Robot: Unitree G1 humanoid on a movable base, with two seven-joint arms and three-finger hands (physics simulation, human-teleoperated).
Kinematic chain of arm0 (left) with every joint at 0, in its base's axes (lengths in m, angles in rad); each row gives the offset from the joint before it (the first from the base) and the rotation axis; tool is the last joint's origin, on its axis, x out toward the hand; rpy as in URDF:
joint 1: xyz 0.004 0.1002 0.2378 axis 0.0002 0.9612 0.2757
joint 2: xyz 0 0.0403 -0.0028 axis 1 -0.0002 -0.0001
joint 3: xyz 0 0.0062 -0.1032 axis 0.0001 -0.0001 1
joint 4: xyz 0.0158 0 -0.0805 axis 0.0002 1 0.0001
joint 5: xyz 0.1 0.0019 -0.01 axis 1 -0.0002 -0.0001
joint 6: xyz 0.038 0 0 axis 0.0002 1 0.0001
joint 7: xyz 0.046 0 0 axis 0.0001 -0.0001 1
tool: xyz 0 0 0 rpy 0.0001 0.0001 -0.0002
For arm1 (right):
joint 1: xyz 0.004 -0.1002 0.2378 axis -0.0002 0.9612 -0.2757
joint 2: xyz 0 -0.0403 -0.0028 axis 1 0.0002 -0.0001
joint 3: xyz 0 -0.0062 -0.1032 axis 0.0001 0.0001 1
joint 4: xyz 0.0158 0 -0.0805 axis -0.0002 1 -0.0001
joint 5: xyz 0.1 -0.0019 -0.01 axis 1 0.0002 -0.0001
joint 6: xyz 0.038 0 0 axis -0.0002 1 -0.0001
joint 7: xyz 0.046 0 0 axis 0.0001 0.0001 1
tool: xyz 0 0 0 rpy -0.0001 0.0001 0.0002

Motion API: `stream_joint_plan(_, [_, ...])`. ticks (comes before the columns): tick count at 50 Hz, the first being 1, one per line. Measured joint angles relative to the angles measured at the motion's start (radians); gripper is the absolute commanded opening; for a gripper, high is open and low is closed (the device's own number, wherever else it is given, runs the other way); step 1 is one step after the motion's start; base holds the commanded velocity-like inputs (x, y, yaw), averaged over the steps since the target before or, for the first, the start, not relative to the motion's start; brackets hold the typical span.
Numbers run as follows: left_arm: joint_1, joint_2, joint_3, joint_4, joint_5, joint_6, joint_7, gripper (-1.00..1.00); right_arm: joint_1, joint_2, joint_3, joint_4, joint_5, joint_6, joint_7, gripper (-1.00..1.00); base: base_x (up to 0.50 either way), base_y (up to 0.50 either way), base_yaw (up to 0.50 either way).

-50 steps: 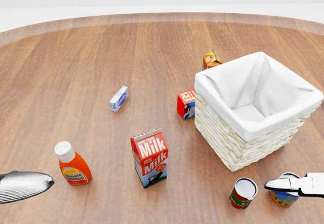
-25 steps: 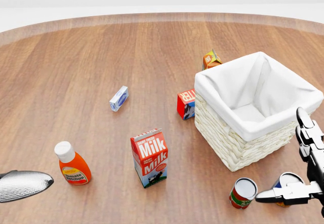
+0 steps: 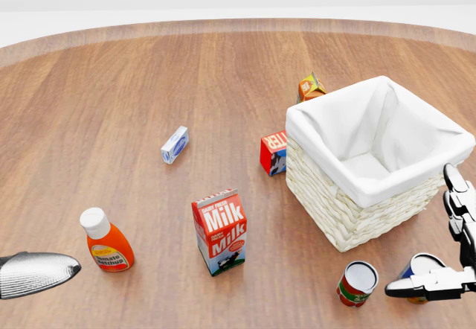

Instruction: Pick up the alphabet soup and the tomato sauce, and put them in the basket.

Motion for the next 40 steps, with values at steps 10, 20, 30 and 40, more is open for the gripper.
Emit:
stream_joint_plan(10, [0.000,0.000,0.002,-0.006,-0.001,0.000,0.000,0.93,-0.013,-0.012,0.008,0.052,-0.009,-0.018,-0.012,1.00,0.00,0.00,0.00])
stream_joint_plan(20, [-0.001,0.001,0.006,-0.009,-0.004,0.000,0.000,0.93,-0.052,-0.029,0.047,0.171,-0.041,-0.018,-0.054,1.00,0.00,0.00,0.00])
stream_joint_plan(30, [-0.006,0.004,0.009,-0.010,-0.006,0.000,0.001,0.94,-0.077,-0.048,0.066,0.230,-0.054,-0.018,-0.080,1.00,0.00,0.00,0.00])
stream_joint_plan(40, [-0.013,0.007,0.011,-0.013,-0.008,0.000,0.003,0.94,-0.077,-0.066,0.055,0.232,-0.054,-0.017,-0.080,1.00,0.00,0.00,0.00])
